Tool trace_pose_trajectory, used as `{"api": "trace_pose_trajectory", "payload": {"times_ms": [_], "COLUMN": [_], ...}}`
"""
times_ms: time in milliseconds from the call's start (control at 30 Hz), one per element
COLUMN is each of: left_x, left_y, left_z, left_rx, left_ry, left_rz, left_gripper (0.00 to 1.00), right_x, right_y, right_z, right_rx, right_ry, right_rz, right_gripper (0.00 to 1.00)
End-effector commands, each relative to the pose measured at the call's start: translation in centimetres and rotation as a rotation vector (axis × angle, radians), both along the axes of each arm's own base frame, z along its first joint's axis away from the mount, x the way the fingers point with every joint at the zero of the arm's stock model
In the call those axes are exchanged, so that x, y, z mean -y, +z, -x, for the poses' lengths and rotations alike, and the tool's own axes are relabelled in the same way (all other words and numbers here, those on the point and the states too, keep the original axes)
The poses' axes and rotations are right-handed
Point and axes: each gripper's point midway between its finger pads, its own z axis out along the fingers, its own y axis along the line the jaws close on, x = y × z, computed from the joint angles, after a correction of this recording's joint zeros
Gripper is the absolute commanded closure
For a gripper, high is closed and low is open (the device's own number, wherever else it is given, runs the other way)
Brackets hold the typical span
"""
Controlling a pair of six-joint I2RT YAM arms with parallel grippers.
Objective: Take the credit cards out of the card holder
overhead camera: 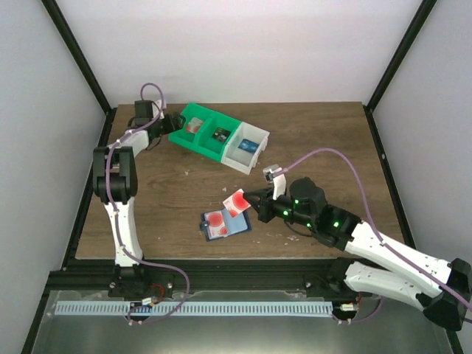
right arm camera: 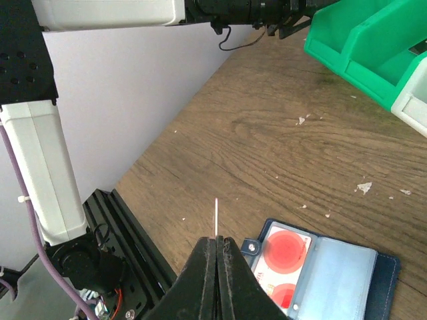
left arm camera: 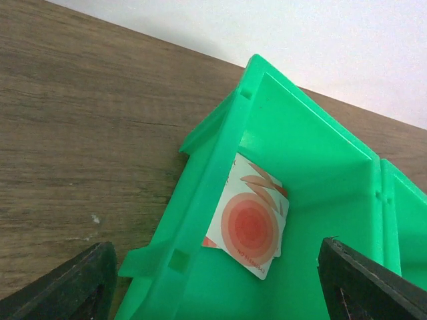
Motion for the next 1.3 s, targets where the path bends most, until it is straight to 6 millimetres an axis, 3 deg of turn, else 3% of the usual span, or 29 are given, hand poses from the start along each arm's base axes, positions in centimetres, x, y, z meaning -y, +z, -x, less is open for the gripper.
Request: {"api": "trace_pose_trajectory", "payload": {"times_ms": [0,400,567,933,1067,1267], "left_x": [0.8,3.2,5.2,10.5,10.0,7.7], "left_y": [0.9,1.4,1.8,2.2,4.0,8.5], "left_z": [-1.2,2.2,4.2,10.8,12.3,15.2], "left_rx": [0.064,0.03,0.018,-0.018,-0.016,0.014], "left_ry": [-0.047,-0.084,-0.093,-0.13,-0.082,0.021], "left_rz": [0.02,0.104,0.106,0.137,0.151,0.121], "left_gripper": [0.16,0.19,0.2,0.2,0.21,0.18], "right_x": [0.0,1.2,1.8,2.1,1.6,-0.8], "right_y": [1.8,2.2,2.5,3.4,3.6,4.6], "right_z": [-0.4,-0.9,-0.9,-1.3,-2.5,-6.0], "right_rx": [0.027,0.074,0.089,0.099,0.079,0.069], "right_ry": [-0.02,-0.075,-0.09,-0.132,-0.185,-0.252], "right_rz": [-0.017,-0.002,-0.003,-0.065,-0.112,-0.167], "right_gripper": [1.0,0.99,1.0,0.99,1.0,1.0]}}
